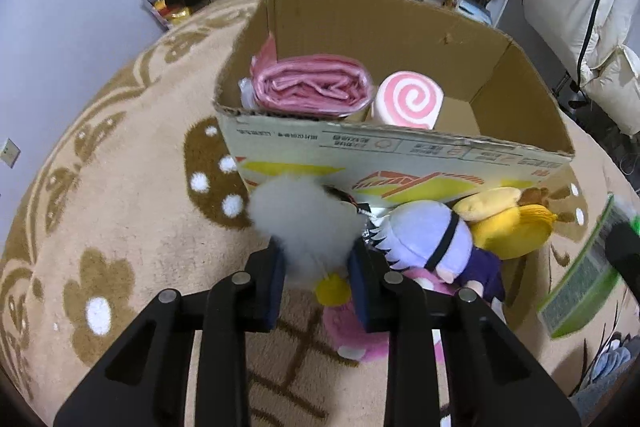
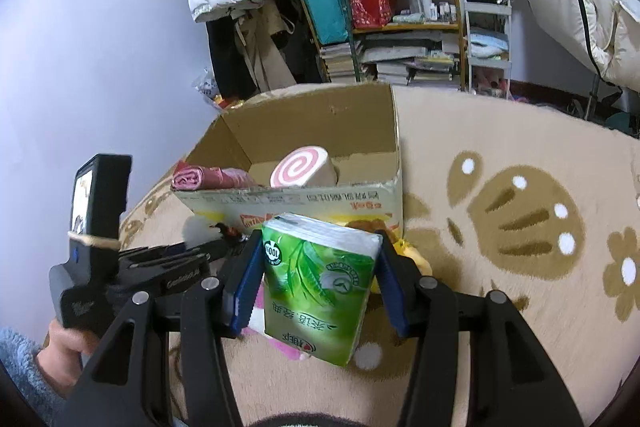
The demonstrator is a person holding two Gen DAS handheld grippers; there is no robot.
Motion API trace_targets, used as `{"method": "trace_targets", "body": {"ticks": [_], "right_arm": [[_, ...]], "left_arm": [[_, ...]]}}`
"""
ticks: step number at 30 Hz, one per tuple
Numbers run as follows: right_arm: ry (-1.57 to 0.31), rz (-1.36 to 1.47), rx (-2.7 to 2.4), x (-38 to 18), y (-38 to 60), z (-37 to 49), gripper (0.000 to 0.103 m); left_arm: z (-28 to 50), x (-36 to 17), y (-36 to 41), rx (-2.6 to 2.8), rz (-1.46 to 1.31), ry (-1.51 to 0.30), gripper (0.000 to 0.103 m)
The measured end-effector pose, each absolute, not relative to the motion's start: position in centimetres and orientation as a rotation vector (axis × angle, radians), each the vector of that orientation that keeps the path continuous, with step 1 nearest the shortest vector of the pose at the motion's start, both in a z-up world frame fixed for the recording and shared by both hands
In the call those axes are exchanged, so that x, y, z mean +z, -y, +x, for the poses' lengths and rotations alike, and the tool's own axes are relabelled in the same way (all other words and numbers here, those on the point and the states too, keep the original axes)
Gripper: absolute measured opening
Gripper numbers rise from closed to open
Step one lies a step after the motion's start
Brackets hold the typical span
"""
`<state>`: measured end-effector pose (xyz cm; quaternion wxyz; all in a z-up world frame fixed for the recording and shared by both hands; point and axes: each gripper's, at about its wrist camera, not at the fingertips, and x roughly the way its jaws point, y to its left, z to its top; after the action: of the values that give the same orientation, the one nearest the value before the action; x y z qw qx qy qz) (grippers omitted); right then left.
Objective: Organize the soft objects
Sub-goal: 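Lift the white plush with the left tool while the right tool carries the tissue pack over the box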
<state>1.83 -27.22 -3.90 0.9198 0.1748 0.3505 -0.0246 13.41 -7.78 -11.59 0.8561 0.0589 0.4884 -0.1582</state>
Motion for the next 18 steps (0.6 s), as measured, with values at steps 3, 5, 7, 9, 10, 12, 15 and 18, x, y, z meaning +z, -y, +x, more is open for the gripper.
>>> {"method": "trace_targets", "body": {"ticks": [3, 5, 7, 9, 10, 12, 15, 18], "right_arm": [[-0.693, 0.356, -0.049, -3.2, 27.4, 1.8, 0.056], [-0.684, 0.360, -0.049, -3.0, 27.5, 1.8, 0.056], [-0.677, 0.360, -0.049, -2.9, 27.6, 1.7, 0.056], [-0.668, 0.356, -0.047, -2.7, 27.6, 1.7, 0.056], [-0.662, 0.354, -0.047, -2.5, 27.6, 1.7, 0.056], [-0.648, 0.347, -0.044, -2.1, 27.6, 1.7, 0.056], [-0.625, 0.332, -0.041, -1.4, 27.7, 1.9, 0.056], [-0.604, 0.322, -0.036, -0.8, 27.7, 2.4, 0.056]], "left_arm": [[12.4, -10.2, 7.5, -0.329, 0.132, -0.972, 0.026], [12.2, -9.4, 7.3, -0.333, 0.122, -0.956, 0.026], [12.2, -8.8, 6.8, -0.324, 0.101, -0.942, 0.026], [12.0, -7.9, 6.3, -0.312, 0.082, -0.919, 0.026], [11.8, -7.5, 6.2, -0.309, 0.079, -0.906, 0.026], [11.4, -6.3, 5.8, -0.297, 0.081, -0.867, 0.026], [10.7, -4.8, 5.7, -0.290, 0.080, -0.815, 0.026], [10.0, -3.1, 5.6, -0.299, 0.072, -0.757, 0.026]]}}
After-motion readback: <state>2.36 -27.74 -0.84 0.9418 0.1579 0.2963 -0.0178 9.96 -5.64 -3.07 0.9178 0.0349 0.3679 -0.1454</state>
